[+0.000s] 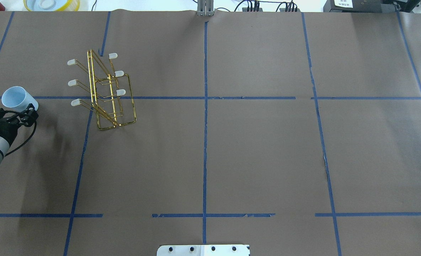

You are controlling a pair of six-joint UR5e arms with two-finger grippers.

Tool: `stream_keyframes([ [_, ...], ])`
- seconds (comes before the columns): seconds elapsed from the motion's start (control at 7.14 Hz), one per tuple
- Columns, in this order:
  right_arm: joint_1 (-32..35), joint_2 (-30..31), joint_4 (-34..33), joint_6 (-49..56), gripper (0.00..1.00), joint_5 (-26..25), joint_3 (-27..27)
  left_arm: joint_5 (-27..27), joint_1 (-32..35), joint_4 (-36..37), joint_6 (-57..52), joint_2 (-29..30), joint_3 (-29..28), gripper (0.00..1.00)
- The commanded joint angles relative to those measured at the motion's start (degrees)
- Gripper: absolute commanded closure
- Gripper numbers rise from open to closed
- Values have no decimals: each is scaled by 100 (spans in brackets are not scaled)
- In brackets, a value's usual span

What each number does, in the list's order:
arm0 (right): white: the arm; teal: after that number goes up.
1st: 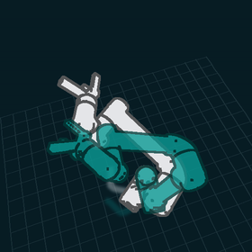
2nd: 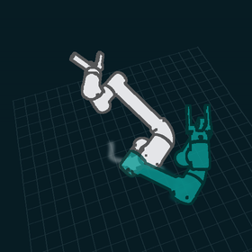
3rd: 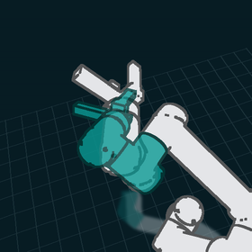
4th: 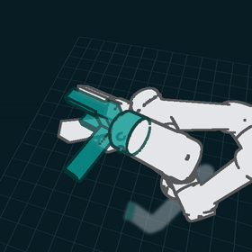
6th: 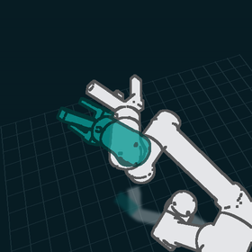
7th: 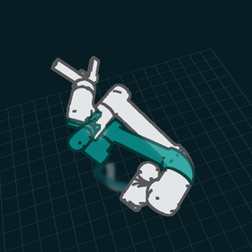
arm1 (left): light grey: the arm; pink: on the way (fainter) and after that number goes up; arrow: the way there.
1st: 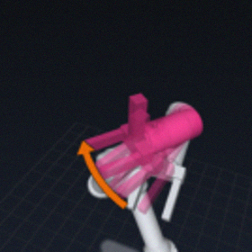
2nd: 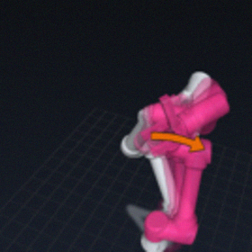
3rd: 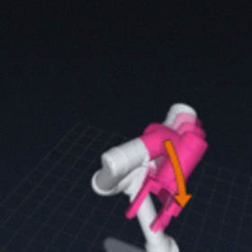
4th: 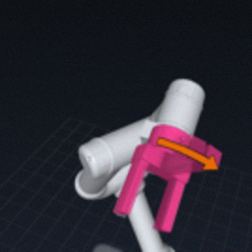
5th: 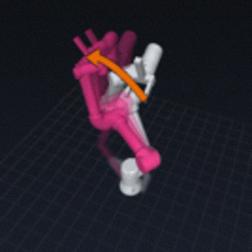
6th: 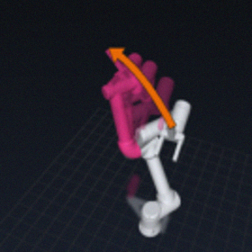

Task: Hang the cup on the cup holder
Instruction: 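Close the left gripper on the light blue cup's rim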

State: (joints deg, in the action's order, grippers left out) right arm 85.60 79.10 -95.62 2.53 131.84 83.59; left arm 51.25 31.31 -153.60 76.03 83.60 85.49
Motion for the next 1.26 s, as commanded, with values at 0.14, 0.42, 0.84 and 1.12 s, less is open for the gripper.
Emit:
stream_keyframes([
  [0.14,0,0,0,-7,0,0,0,263,322,-108,-263,332,-321,0],
  [0.42,0,0,0,2,0,0,0,472,533,-266,-430,516,-532,0],
  [0.84,0,0,0,2,0,0,0,473,569,-398,-431,727,-919,0],
  [1.12,0,0,0,2,0,0,0,473,560,-399,-431,763,-1017,0],
])
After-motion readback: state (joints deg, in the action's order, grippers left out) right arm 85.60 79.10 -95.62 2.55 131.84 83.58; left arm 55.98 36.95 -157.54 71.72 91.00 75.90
